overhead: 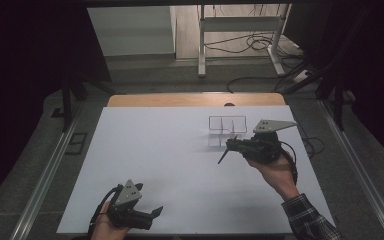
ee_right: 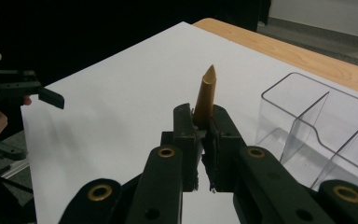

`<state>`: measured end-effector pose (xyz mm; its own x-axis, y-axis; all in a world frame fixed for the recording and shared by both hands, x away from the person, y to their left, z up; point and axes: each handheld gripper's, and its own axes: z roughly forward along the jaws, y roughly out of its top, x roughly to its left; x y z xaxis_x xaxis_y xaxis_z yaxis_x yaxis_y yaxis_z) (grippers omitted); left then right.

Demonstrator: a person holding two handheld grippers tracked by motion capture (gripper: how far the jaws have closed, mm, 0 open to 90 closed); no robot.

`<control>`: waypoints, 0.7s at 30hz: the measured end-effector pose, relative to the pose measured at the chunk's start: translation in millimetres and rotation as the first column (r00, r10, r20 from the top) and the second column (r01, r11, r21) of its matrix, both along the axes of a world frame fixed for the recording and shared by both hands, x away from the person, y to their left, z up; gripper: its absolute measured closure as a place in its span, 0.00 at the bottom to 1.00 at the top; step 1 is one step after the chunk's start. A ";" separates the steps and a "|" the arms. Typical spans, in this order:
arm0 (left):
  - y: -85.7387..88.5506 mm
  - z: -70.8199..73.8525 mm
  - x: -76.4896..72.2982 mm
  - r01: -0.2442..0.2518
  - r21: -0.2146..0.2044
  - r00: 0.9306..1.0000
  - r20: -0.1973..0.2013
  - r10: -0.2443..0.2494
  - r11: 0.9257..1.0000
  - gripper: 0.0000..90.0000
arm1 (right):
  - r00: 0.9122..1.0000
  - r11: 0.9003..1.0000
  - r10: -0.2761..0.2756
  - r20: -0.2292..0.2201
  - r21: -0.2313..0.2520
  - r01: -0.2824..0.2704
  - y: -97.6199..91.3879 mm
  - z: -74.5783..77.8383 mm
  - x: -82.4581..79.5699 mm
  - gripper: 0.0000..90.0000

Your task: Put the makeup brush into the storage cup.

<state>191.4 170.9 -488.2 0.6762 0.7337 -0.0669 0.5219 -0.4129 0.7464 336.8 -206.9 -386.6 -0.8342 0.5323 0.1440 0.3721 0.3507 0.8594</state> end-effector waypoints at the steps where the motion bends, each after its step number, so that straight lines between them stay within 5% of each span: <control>1: 0.6 0.0 -0.2 -0.001 -0.003 1.000 0.000 0.001 1.000 0.05 | 1.000 1.000 -0.003 0.001 0.000 0.003 0.2 0.8 1.4 0.92; 21: 7.9 0.2 -3.8 -0.019 -0.063 1.000 0.012 0.020 0.998 0.05 | 0.998 0.998 -0.066 0.018 0.011 0.065 4.4 15.2 29.2 0.92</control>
<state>187.7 178.8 -488.0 0.6629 0.7413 -0.1051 0.5200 -0.3548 0.7770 366.0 -202.5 -371.4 -0.8002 0.5843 0.1352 0.3785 0.3171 0.8696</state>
